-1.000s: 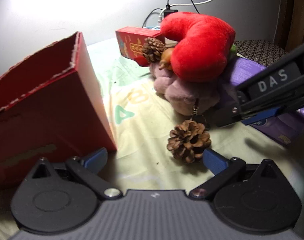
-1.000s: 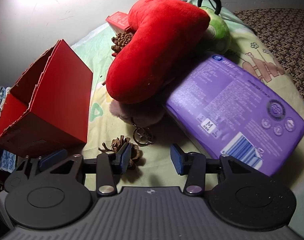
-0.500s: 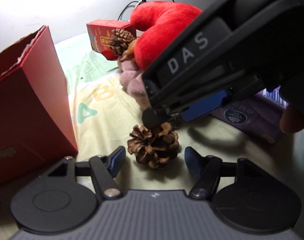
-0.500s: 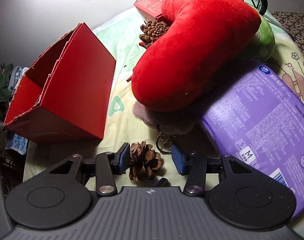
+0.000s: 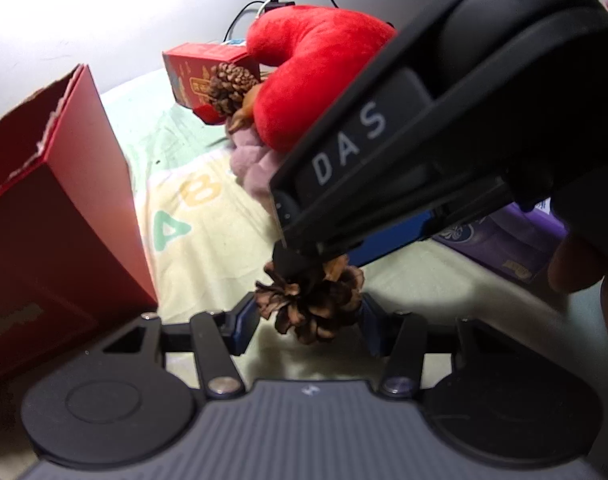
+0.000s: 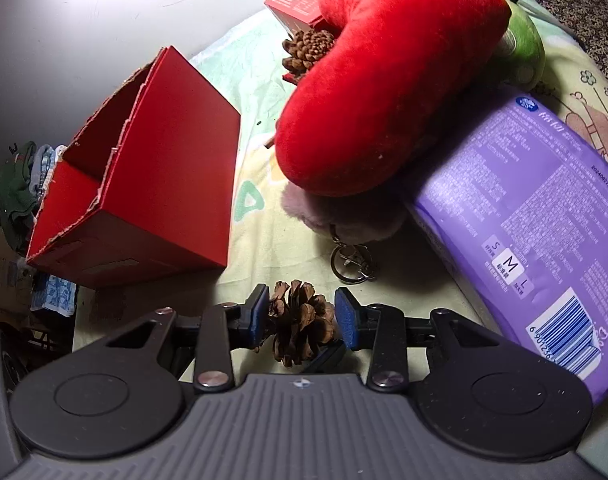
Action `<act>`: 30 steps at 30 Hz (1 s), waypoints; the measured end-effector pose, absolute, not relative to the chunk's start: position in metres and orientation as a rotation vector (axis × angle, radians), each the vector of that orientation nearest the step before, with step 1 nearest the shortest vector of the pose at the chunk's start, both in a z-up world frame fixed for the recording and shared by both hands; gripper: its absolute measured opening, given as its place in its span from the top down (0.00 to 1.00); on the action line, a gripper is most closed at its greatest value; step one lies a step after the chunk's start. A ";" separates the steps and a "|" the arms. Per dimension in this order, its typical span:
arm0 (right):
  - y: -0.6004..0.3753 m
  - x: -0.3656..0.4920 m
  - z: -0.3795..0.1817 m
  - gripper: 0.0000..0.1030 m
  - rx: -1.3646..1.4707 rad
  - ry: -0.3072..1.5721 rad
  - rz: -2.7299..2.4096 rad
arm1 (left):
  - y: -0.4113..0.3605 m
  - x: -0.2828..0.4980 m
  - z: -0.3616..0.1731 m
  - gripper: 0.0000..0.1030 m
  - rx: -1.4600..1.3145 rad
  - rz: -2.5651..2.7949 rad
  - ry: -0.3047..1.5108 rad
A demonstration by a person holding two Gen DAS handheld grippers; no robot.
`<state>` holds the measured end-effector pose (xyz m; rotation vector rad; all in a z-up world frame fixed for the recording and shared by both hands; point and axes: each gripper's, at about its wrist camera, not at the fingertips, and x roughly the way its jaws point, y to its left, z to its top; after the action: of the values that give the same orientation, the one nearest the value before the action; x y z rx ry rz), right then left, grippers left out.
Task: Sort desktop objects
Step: 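Close the right gripper on the pine cone and lift it, then carry the pine cone into the red box and open the right gripper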
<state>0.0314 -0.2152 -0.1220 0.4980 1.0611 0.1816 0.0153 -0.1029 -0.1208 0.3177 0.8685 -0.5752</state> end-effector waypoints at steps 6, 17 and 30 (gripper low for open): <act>-0.200 0.024 -0.097 0.62 0.451 1.011 0.203 | -0.090 0.017 -0.094 0.48 0.308 -0.542 0.883; -0.153 0.033 -0.037 0.61 0.393 0.915 0.298 | -0.036 0.021 -0.032 0.48 0.285 -0.475 0.799; -0.053 0.103 0.019 0.61 0.248 0.785 0.430 | 0.055 0.092 0.013 0.48 0.258 -0.314 0.728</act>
<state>0.1031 -0.0533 0.0187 0.2477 0.7850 0.4296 0.0918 0.0549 0.0130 0.2577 0.7276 -0.3140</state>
